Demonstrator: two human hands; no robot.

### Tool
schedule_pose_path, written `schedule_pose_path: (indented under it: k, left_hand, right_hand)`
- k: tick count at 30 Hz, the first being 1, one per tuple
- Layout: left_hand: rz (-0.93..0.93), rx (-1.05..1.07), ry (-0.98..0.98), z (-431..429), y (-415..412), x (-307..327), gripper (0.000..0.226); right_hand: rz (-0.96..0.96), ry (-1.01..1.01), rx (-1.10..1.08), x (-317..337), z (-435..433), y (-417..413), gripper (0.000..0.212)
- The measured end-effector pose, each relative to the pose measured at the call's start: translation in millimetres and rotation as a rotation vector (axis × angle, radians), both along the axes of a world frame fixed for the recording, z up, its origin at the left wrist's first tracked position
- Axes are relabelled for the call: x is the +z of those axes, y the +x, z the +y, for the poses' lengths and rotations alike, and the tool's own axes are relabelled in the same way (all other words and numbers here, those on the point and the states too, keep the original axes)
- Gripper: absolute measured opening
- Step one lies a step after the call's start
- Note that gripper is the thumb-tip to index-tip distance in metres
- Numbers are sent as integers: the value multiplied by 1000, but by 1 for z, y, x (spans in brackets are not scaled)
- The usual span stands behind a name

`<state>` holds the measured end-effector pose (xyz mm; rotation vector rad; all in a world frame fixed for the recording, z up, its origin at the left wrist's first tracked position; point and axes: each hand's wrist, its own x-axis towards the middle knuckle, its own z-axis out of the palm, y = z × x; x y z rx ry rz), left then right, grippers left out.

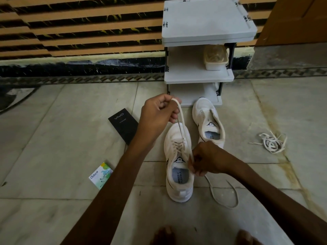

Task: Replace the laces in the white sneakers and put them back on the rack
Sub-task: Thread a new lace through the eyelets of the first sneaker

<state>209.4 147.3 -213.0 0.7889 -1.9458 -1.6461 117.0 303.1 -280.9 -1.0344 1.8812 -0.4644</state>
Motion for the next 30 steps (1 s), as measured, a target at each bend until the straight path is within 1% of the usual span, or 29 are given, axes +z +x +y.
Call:
schedule_pose_path:
  k: [1, 3, 4, 5, 6, 7, 9, 11, 13, 15, 17, 19, 21, 23, 26, 30]
  left_hand:
    - [6, -5, 4, 1, 0, -1, 16]
    - [-53, 2, -30, 2, 2, -8, 29]
    - [-149, -4, -97, 2, 5, -14, 35]
    - [-287, -33, -196, 2, 9, -20, 36]
    - [-435, -88, -298, 1, 13, -28, 33]
    - [-561, -160, -363, 2, 19, -37, 26]
    - [-714, -269, -395, 8, 27, -55, 14]
    - [-778, -289, -427, 17, 32, -73, 12]
    - [-764, -244, -442, 23, 35, -86, 14]
    - [-716, -173, -351, 23, 37, -93, 14]
    - [-686, -140, -193, 19, 39, -97, 9]
    - [-656, -140, -15, 13, 42, -98, 3]
    - [-609, -147, 165, 8, 45, -99, 7]
    - [-564, -158, 309, 2, 47, -100, 11]
    - [-509, -154, 452, -2, 50, -100, 8]
    - [-483, -161, 519, -5, 52, -102, 9]
  right_hand:
    - [-23, -46, -44, 1, 0, 0, 13]
    - [-139, -167, -238, 3, -3, 0, 8]
    - [-222, -229, -364, 5, -5, 0, 6]
    - [-285, -280, -472, 6, -6, 1, 5]
    - [-315, -316, -551, 6, -7, 1, 7]
    - [-312, -335, -597, 5, -8, 2, 10]
    - [-247, -347, -645, -3, -11, 6, 14]
    - [-184, -368, -682, -14, -14, 10, 18]
    - [-172, -395, -716, -24, -16, 15, 17]
    - [-168, -402, -718, -29, -18, 20, 13]
    - [-140, -405, -684, -32, -18, 23, 7]
    - [3, -414, -605, -35, -21, 24, 7]
    - [208, -434, -520, -39, -24, 27, 12]
    - [338, -463, -476, -42, -27, 33, 13]
    - [390, -514, -521, -47, -27, 43, 19]
    - [448, -468, -560, -59, -29, 47, 19]
